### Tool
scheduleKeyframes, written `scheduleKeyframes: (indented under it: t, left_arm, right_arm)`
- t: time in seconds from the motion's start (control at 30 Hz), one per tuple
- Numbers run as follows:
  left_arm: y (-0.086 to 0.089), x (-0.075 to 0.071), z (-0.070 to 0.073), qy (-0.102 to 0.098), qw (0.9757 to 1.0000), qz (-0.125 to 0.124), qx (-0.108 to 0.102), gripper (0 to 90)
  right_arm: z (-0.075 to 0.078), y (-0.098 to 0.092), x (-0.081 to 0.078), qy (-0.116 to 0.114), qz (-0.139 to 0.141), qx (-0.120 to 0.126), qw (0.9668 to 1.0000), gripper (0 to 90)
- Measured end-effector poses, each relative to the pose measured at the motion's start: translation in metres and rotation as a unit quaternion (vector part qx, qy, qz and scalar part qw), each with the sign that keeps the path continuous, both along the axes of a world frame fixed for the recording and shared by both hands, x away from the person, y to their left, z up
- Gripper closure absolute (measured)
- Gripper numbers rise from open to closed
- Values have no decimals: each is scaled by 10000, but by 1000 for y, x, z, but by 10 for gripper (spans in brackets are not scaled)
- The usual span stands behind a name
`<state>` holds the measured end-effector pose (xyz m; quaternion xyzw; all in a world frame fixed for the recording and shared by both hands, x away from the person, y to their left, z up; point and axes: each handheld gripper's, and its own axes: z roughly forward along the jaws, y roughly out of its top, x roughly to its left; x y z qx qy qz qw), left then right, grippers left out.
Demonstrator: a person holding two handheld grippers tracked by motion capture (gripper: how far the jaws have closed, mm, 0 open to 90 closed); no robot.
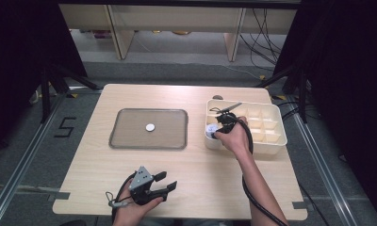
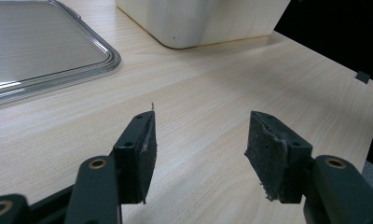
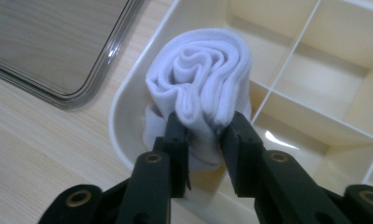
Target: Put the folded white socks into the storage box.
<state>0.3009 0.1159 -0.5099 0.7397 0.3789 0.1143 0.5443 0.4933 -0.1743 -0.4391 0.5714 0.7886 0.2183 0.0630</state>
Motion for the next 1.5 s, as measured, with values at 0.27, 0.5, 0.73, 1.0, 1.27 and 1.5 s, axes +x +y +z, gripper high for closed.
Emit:
scheduleKeyframes:
  t: [0.27, 0.5, 0.73, 1.0, 1.27, 1.5]
  left_arm:
    - [-1, -1, 0, 17, 10000, -3, -56, 418]
    - [-1, -1, 0, 53, 10000, 58, -37, 418]
    - [-1, -1, -1, 39, 10000, 58, -59, 418]
    - [0, -2, 0, 51, 10000, 64, -10, 418]
    - [0, -2, -1, 58, 10000, 57, -28, 418]
    - [1, -2, 0, 14, 10000, 57, 13, 418]
  right_arm:
    - [19, -7, -5, -748, 96, 226, 9969, 568]
    - [9, -6, -2, -771, 248, 293, 9963, 691]
    - [8, -3, -1, -724, 162, 182, 9971, 742]
    - [3, -3, -1, -723, 269, 104, 9970, 760]
    - [-1, 0, -2, -561, 100, 18, 9984, 768]
    - [-1, -3, -2, -493, 111, 13, 9987, 757]
